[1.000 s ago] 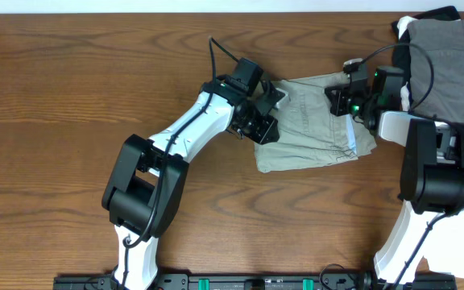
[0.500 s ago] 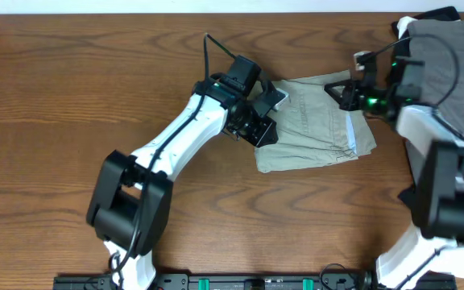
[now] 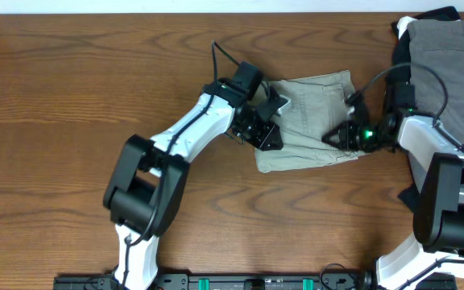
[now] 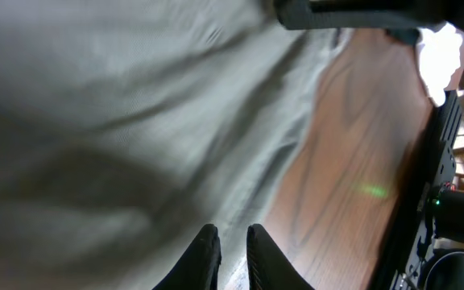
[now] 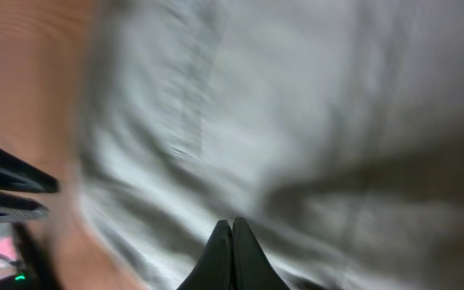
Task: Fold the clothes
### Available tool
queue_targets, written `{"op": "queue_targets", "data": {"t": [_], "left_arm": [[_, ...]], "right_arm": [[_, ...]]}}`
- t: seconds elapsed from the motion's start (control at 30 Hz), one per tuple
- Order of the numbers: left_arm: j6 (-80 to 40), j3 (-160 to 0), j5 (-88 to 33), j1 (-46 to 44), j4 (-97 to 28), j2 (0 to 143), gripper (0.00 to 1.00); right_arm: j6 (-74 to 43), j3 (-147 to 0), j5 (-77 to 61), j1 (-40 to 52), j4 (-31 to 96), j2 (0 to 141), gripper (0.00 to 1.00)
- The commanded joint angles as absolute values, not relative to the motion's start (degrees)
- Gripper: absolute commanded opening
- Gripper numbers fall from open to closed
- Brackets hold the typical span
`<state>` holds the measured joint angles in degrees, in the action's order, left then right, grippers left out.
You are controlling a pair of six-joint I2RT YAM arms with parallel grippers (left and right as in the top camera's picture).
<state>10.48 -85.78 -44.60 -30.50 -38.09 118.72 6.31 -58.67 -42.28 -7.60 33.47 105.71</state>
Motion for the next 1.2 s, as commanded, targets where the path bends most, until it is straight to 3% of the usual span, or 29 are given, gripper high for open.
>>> {"op": "queue_targets", "data": {"t": [0.0, 0.27, 0.57, 0.9, 1.17], "left_arm": [[8.3, -85.4, -46.1, -30.9, -38.1, 122.5, 0.15], [3.6, -85.4, -46.1, -31.0, -39.6, 129.6, 0.15], [3.6, -85.4, -45.8, -30.9, -40.6, 125.4, 0.15], [3.5, -85.9, -36.8, -30.7, -40.0, 109.8, 0.17], [3.5, -85.8, -36.8, -30.7, -38.0, 113.4, 0.17]], "right_arm": [[4.4, -56.0, -34.3, -7.3, 32.0, 106.1, 0.01], [-0.4, -51.3, -26.3, -7.3, 27.2, 106.1, 0.01], [-2.6, -52.2, -25.6, -7.3, 26.4, 105.3, 0.01], [2.1, -64.0, -33.5, -7.3, 41.9, 96.2, 0.01], [2.2, -61.8, -23.4, -7.5, 48.6, 94.8, 0.01]]}}
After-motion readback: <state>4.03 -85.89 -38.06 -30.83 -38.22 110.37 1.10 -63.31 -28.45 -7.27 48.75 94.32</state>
